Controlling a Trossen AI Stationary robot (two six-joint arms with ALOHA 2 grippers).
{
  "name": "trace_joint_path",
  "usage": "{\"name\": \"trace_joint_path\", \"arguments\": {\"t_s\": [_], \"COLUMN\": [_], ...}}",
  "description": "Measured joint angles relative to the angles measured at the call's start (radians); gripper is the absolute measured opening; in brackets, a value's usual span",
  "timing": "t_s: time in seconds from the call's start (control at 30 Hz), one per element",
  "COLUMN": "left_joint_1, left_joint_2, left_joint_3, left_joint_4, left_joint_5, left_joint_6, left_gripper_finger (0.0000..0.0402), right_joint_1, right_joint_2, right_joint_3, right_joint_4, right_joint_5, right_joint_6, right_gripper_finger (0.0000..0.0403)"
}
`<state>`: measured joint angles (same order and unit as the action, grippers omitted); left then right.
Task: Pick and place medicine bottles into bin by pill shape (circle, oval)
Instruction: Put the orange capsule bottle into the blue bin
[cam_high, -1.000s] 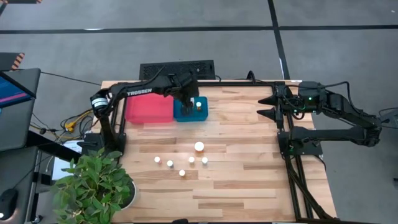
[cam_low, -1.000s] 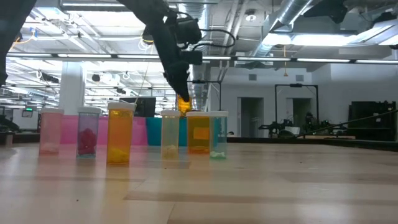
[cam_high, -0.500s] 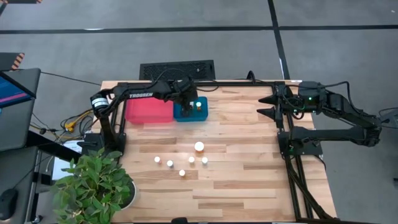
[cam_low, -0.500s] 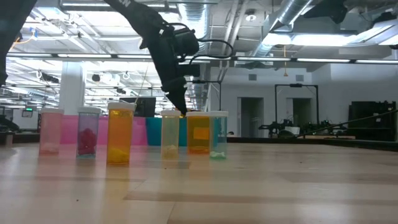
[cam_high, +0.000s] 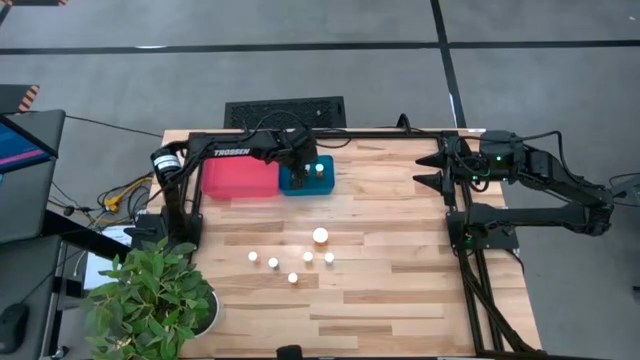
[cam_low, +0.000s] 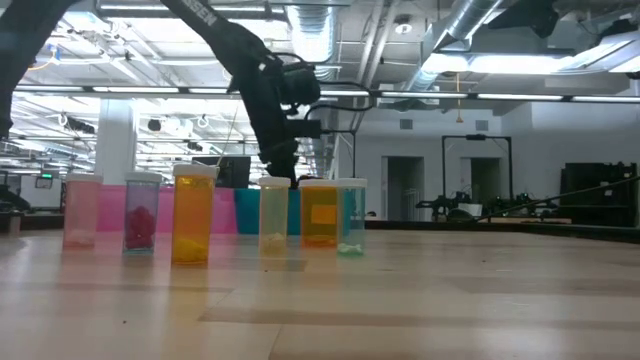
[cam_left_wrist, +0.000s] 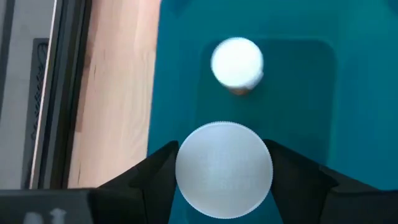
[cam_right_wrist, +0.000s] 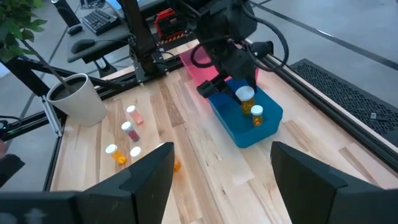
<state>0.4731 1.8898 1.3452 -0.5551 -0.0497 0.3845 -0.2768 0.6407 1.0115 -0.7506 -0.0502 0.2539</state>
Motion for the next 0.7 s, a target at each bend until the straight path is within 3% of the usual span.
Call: {"name": "trace_joint_path", "arguments": {"t_s": [0.7], "left_joint_1": [0.019], "left_joint_2": [0.013], "left_joint_3": [0.003], "left_joint_4": [-0.009], "left_joint_5": [0.007], "left_joint_6": [0.024], "left_gripper_finger": [0.0213], "right_joint_1": [-0.001], "right_joint_2": [0.0], "right_joint_3": [0.0], "right_joint_4": [0.0], "right_joint_5": [0.0], "right_joint_6": [-0.003], "right_gripper_finger": [0.0276]}}
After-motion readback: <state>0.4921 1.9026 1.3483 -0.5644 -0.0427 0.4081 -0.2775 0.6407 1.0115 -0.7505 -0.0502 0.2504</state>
